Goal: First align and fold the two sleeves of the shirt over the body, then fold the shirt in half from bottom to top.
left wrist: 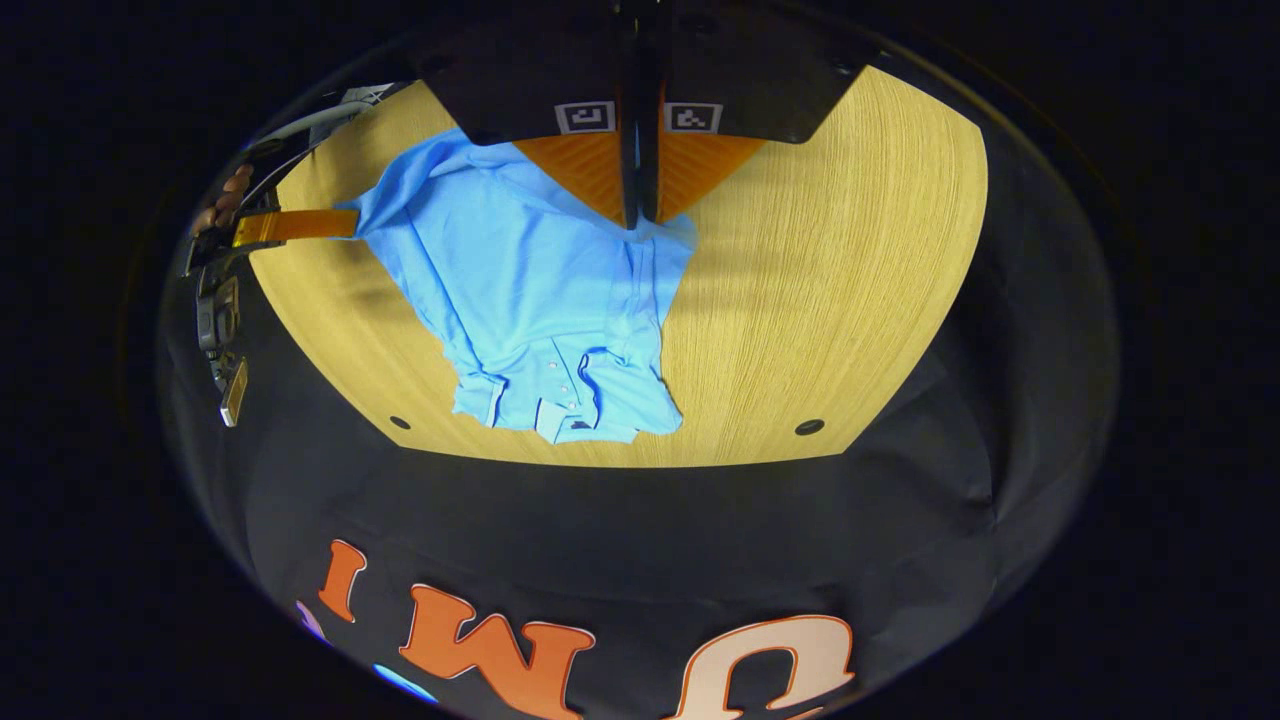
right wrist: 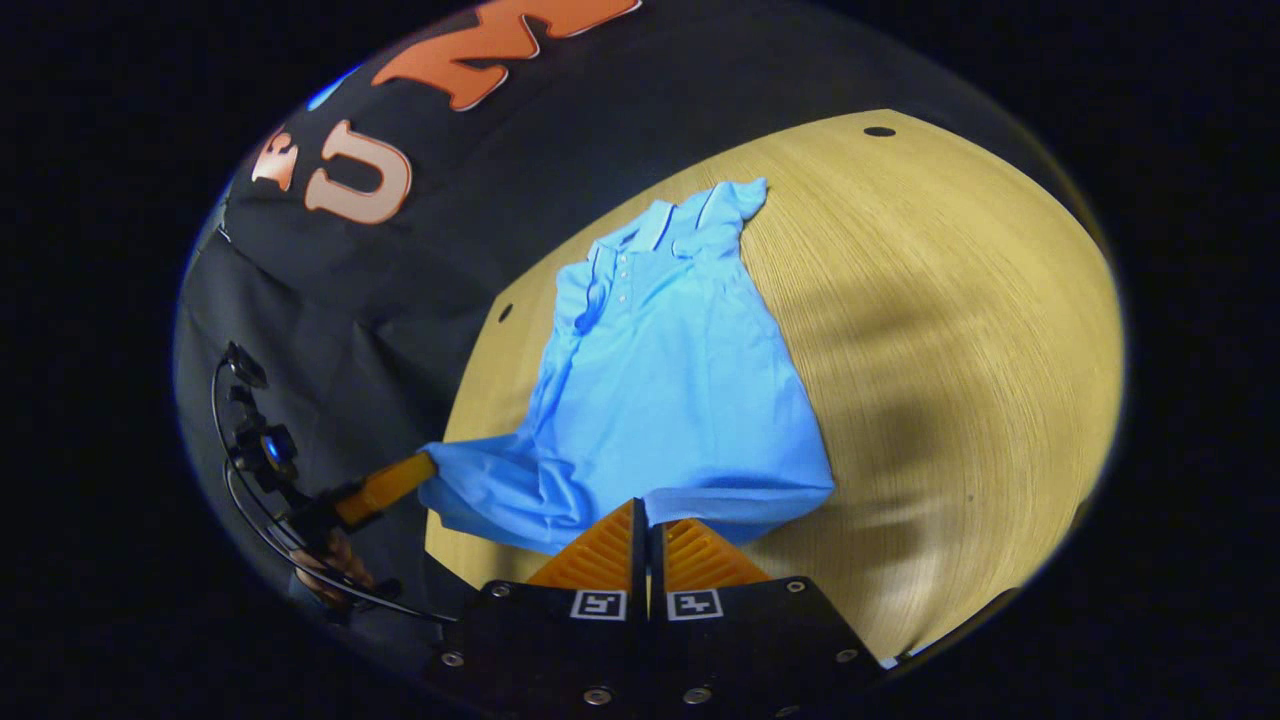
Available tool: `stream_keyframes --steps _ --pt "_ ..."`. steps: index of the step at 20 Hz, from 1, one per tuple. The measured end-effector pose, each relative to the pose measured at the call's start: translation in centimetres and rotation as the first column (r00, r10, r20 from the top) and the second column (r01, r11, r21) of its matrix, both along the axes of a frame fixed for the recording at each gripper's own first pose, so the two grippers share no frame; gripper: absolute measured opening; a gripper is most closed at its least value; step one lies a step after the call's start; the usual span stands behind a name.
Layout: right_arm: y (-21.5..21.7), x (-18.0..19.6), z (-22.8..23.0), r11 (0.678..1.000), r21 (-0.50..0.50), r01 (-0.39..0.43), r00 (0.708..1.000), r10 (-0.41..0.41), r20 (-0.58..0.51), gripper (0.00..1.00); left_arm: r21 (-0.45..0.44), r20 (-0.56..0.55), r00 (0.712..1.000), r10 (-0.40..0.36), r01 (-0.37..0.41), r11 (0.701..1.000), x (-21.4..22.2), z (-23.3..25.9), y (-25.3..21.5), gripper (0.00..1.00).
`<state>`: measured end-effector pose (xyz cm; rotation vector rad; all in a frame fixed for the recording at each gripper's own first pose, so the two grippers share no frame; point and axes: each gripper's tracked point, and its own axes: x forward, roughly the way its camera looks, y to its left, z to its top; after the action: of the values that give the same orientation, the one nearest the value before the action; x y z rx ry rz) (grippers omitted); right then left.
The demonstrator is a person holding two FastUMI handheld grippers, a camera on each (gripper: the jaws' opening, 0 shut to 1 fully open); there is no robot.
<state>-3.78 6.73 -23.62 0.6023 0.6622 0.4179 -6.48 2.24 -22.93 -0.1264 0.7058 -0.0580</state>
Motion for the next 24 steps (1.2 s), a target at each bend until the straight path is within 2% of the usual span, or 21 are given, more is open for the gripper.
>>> stream_keyframes --steps 3,5,13,20,24 --pt "-0.7 1.3 3.1 0.999 0.051 0.018 0.998 -0.021 0.060 0.01 -0.033 0.027 1.000 -0.002 0.003 0.999 1.6 1.4 -0.2 0.05" --pt "-1.5 2.2 4.5 0.999 0.029 0.033 0.995 -0.036 0.096 0.01 -0.061 0.042 0.999 0.006 -0.004 0.998 2.5 2.5 -0.1 0.05" --pt "-4.6 6.2 12.0 0.996 0.035 0.082 0.972 -0.087 0.216 0.01 -0.065 0.107 0.994 0.025 -0.019 0.998 8.3 6.0 2.9 0.04" --pt "-6.2 13.0 16.7 0.991 -0.011 0.136 0.952 -0.128 0.277 0.00 -0.092 0.145 0.989 0.025 -0.012 0.996 15.6 7.6 5.0 0.04" --pt "-5.4 18.4 17.3 0.985 -0.049 0.167 0.950 -0.147 0.276 0.00 -0.186 0.125 0.992 0.023 0.001 0.983 21.3 6.8 5.4 0.04"
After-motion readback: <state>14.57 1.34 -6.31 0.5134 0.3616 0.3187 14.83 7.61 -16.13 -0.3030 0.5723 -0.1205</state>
